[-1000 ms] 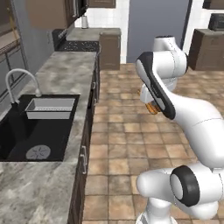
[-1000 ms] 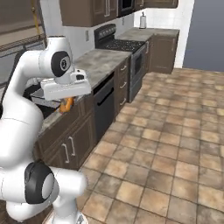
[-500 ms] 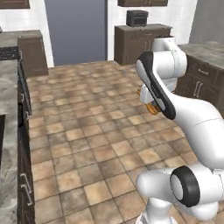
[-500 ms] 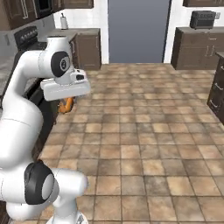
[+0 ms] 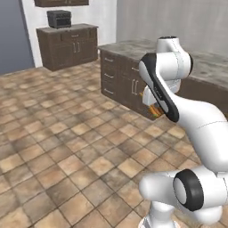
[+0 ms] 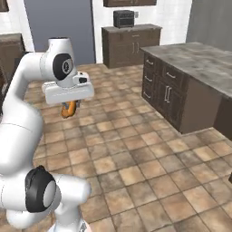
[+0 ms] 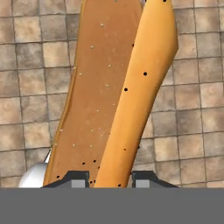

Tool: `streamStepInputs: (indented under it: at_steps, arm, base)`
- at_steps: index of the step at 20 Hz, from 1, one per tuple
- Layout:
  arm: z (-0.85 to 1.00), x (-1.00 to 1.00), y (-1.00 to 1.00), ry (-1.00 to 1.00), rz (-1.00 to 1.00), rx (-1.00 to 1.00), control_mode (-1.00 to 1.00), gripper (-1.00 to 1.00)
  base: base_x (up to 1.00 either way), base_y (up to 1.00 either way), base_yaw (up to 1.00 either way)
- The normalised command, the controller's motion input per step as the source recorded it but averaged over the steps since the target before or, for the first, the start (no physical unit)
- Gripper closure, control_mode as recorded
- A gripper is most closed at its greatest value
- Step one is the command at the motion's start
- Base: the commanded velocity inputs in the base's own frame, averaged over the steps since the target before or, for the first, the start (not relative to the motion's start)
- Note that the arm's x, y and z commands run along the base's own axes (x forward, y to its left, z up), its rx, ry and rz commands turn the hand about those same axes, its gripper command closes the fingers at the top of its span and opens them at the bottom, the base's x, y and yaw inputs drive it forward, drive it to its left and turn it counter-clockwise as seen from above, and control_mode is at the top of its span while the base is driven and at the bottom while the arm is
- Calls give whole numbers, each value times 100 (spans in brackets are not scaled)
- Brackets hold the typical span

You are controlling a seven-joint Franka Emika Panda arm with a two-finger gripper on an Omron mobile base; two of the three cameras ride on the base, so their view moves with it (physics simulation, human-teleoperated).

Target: Move the hot dog bun to the plate on the dining table and place the condiment next to that plate. Then navigate to the fridge and take the sausage and place it on the plate as well.

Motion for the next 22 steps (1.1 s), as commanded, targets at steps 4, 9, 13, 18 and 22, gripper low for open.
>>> streamStepInputs:
  at_steps: [4, 9, 13, 18, 22]
  arm:
    - [0, 0, 0, 0, 0, 0, 100, 100]
    - [0, 0, 0, 0, 0, 0, 100, 100]
    - [0, 0, 0, 0, 0, 0, 100, 100]
    - [0, 0, 0, 0, 0, 0, 100, 100]
    - [0, 0, 0, 0, 0, 0, 100, 100]
  base:
    - [39, -57, -60]
    - [40, -57, -60]
    - [41, -67, -61]
    - [42, -66, -61]
    - [41, -66, -61]
